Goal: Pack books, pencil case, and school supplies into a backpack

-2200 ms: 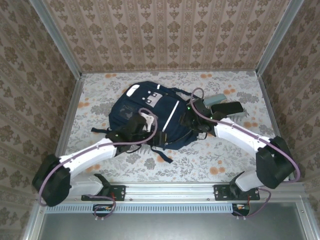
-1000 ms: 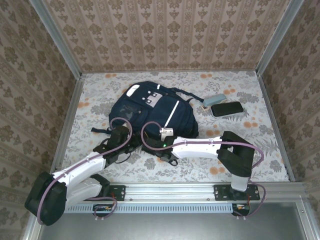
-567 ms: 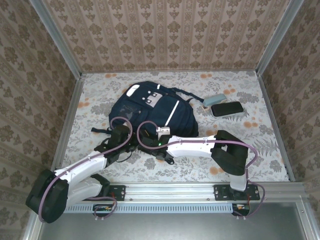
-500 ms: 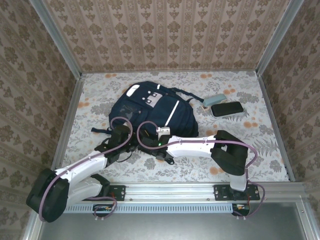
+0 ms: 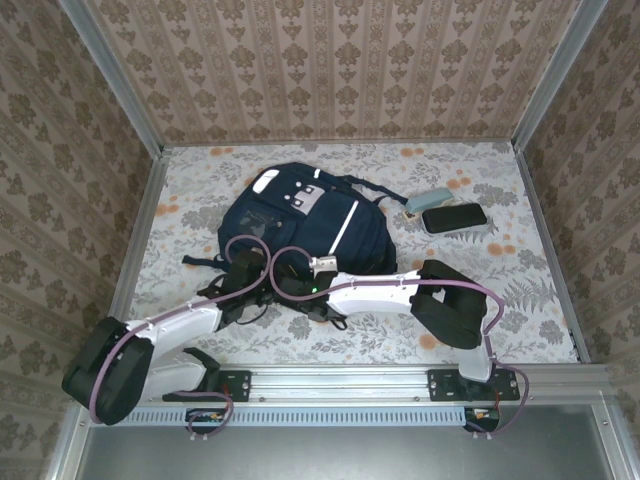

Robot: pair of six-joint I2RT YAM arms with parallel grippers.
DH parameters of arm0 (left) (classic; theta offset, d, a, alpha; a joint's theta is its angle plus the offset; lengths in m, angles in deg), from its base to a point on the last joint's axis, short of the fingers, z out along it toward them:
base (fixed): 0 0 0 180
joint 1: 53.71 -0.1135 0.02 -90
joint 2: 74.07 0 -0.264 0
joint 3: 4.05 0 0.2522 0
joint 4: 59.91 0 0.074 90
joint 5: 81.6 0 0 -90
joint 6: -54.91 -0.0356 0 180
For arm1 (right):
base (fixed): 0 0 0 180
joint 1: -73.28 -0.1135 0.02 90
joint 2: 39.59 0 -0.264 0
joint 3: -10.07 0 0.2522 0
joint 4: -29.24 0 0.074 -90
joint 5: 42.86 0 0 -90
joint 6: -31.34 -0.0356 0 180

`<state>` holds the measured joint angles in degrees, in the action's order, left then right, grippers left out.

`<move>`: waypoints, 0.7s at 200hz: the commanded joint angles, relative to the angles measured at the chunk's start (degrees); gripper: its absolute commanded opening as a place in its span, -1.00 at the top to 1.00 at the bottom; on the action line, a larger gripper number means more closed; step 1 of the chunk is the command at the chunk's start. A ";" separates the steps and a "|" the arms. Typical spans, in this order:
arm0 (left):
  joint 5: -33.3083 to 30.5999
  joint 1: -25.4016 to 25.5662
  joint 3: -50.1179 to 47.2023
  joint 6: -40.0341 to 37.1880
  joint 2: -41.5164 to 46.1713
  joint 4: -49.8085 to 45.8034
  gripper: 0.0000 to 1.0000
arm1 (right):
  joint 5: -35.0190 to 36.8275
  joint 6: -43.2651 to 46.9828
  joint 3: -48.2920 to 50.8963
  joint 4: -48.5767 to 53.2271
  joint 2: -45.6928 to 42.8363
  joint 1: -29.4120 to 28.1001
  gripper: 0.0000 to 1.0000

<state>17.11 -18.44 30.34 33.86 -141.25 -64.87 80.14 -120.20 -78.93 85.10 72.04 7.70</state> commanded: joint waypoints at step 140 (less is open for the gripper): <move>-3.31 -6.61 -0.54 -7.82 -5.18 -4.36 0.43 | -0.47 7.91 15.16 0.31 -17.65 5.96 0.76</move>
<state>17.04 -22.00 30.20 29.83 -144.37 -65.79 80.79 -116.75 -66.89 83.55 59.01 11.24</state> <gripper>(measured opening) 0.289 0.110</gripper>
